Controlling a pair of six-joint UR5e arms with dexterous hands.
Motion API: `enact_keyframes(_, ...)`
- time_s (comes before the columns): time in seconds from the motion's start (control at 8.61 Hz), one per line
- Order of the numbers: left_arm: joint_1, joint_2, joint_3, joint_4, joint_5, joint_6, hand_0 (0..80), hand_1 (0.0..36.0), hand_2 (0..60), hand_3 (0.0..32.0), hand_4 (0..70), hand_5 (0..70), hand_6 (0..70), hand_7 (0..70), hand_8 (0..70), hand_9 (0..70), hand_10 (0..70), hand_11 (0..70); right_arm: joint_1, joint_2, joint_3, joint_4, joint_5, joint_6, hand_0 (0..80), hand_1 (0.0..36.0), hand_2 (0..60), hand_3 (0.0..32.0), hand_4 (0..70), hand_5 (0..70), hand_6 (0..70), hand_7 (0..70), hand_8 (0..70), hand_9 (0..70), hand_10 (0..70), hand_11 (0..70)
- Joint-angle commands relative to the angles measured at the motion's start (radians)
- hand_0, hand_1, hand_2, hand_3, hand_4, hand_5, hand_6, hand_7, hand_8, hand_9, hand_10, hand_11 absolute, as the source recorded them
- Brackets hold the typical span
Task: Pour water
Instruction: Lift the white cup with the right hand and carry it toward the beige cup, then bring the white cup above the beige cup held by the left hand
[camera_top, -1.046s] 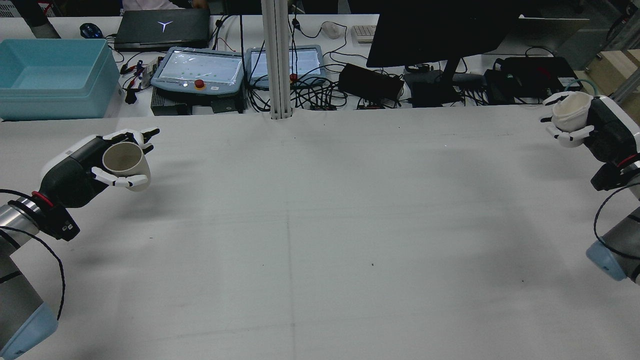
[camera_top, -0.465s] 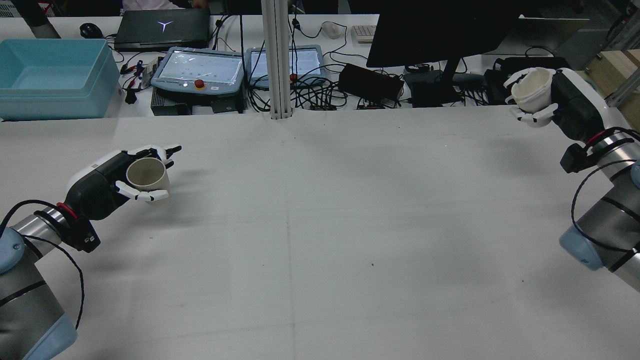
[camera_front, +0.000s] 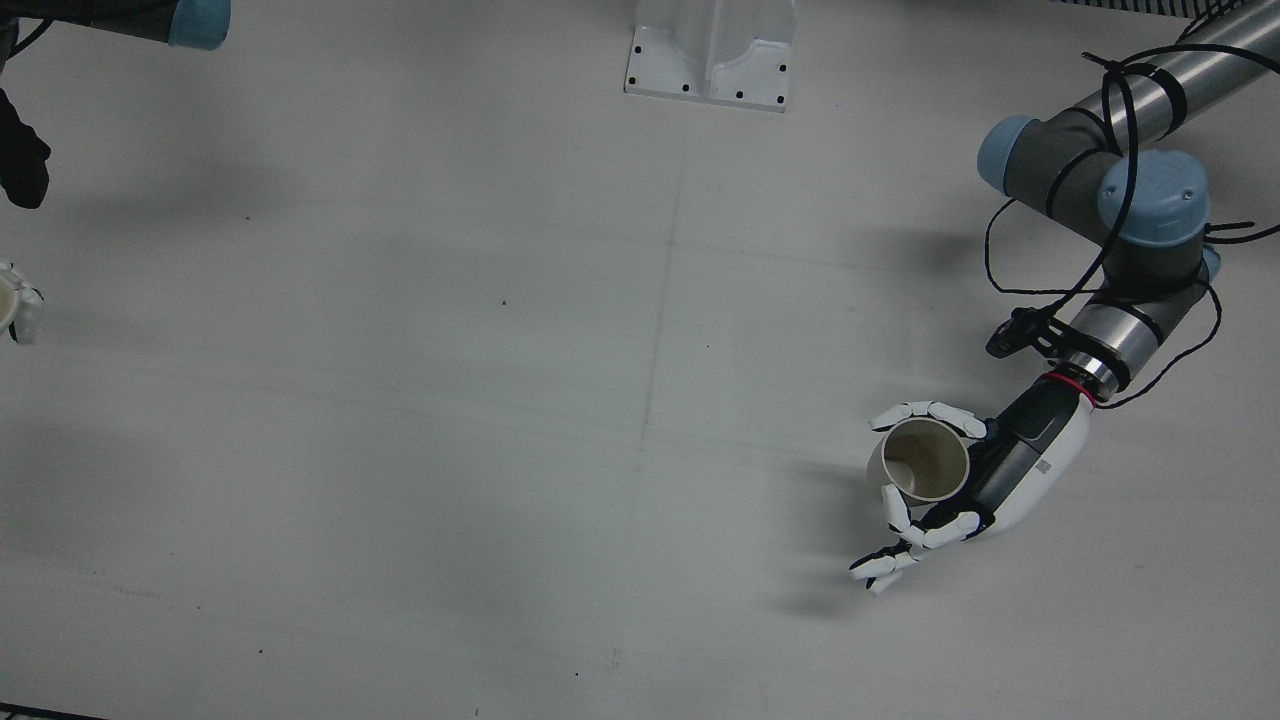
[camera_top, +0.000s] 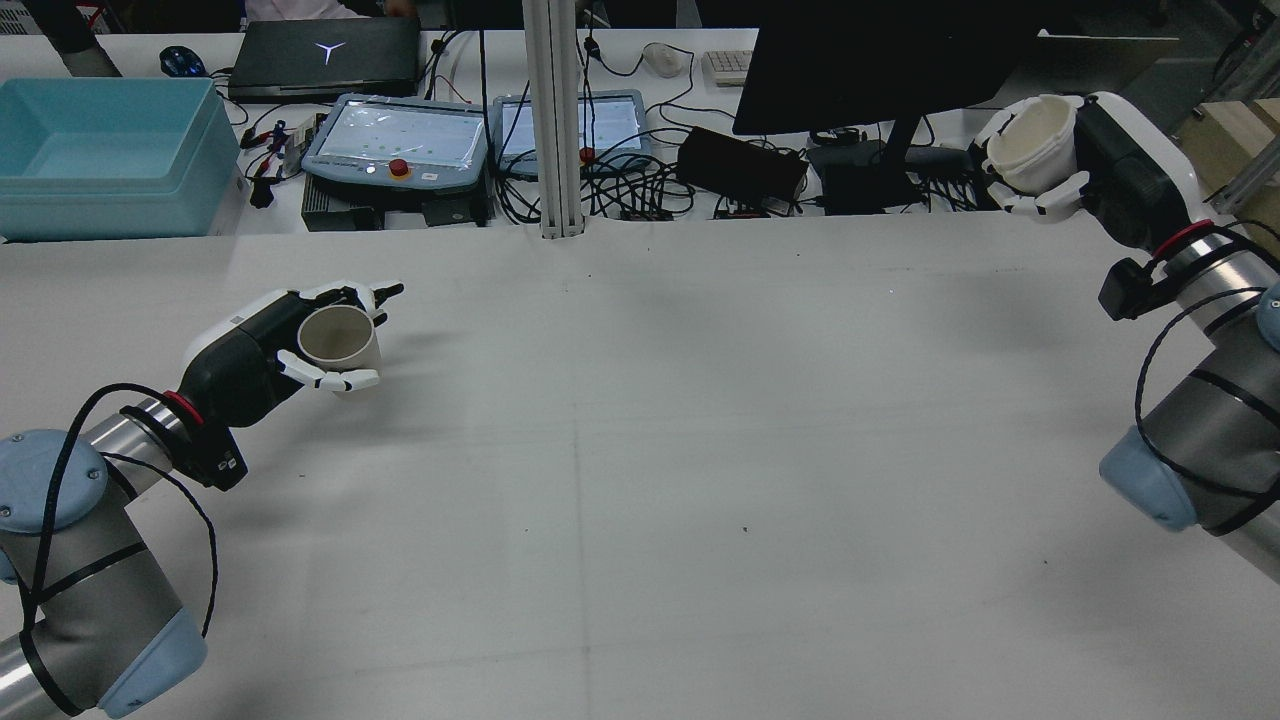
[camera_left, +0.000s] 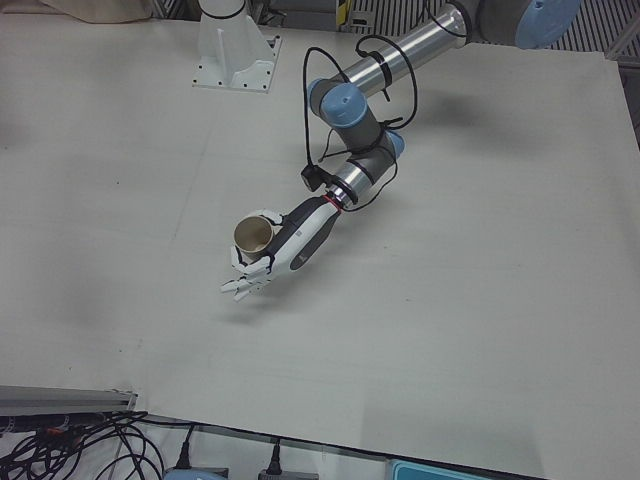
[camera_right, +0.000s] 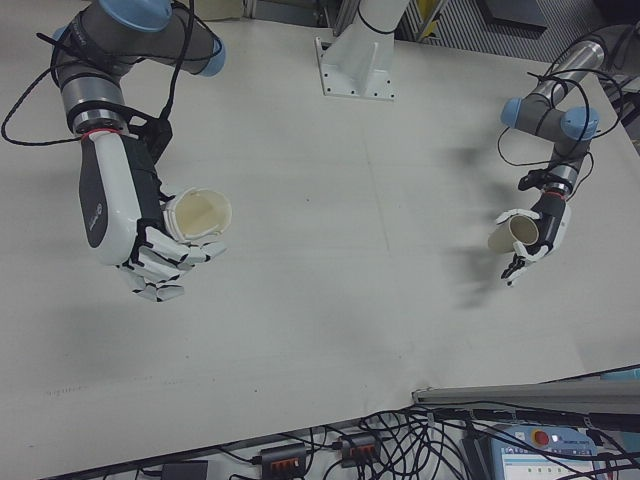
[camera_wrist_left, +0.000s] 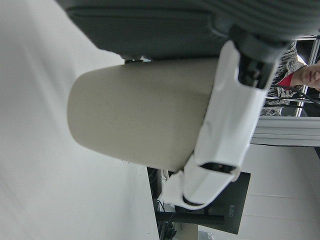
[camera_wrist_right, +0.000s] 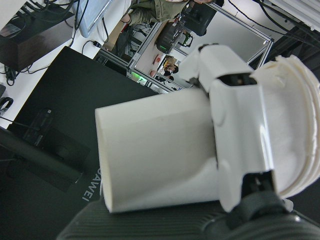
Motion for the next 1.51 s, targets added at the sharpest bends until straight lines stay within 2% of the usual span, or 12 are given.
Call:
enact_keyframes(0.0,0.041,-0.037,0.016,0.015,-0.002,0.002,80.0,36.0,60.0,0.0,36.9,70.0,18.4,12.0,11.3,4.4,6.0,12.9,-0.015,0.058,0.055,-0.075,0.002,-0.062,80.0,36.0,57.7,0.0,51.1,30.5,70.0,70.0,61.3,70.0,23.2,37.5)
enact_keyframes(0.46,0.073,-0.098,0.018,0.042,-0.003,0.036,80.0,36.0,60.0,0.0,37.1,70.0,18.7,12.2,11.4,4.6,6.2,13.3,-0.057,0.143,0.106,-0.15,0.011,-0.148,80.0,36.0,60.0,0.0,61.6,31.5,70.0,70.0,61.1,70.0,22.1,36.0)
enact_keyframes(0.58,0.078,-0.116,0.027,0.045,-0.003,0.036,80.0,36.0,60.0,0.0,37.1,70.0,18.7,12.2,11.5,4.6,6.2,13.4,-0.064,0.152,0.144,-0.183,0.014,-0.181,80.0,36.0,60.0,0.0,59.8,31.5,70.0,70.0,61.2,70.0,23.1,37.5)
enact_keyframes(0.81,0.078,-0.184,0.049,0.074,-0.003,0.034,80.0,36.0,60.0,0.0,37.5,70.0,18.9,12.5,11.4,4.7,6.2,13.3,-0.08,0.207,0.176,-0.254,0.017,-0.232,80.0,36.0,60.0,0.0,64.2,31.4,70.0,70.0,60.4,70.0,21.1,34.5)
enact_keyframes(1.05,0.08,-0.248,0.073,0.099,-0.003,0.036,80.0,36.0,60.0,0.0,37.9,70.0,19.1,12.6,11.6,4.9,6.3,13.4,-0.092,0.256,0.175,-0.274,0.038,-0.261,80.0,36.0,60.0,0.0,67.6,31.3,70.0,70.0,59.3,70.0,20.0,32.9)
enact_keyframes(1.28,0.131,-0.291,0.101,0.098,-0.006,0.056,80.0,36.0,60.0,0.0,38.0,70.0,19.3,12.8,11.7,5.0,6.3,13.5,-0.112,0.311,0.175,-0.308,0.058,-0.307,80.0,36.0,60.0,0.0,70.0,31.1,70.0,70.0,58.0,70.0,18.1,30.0)
enact_keyframes(1.39,0.153,-0.316,0.119,0.098,-0.009,0.057,80.0,36.0,60.0,0.0,38.0,70.0,19.3,12.7,11.7,5.0,6.4,13.5,-0.118,0.321,0.175,-0.309,0.06,-0.318,80.0,36.0,60.0,0.0,70.0,31.1,70.0,70.0,57.5,70.0,18.3,30.3)
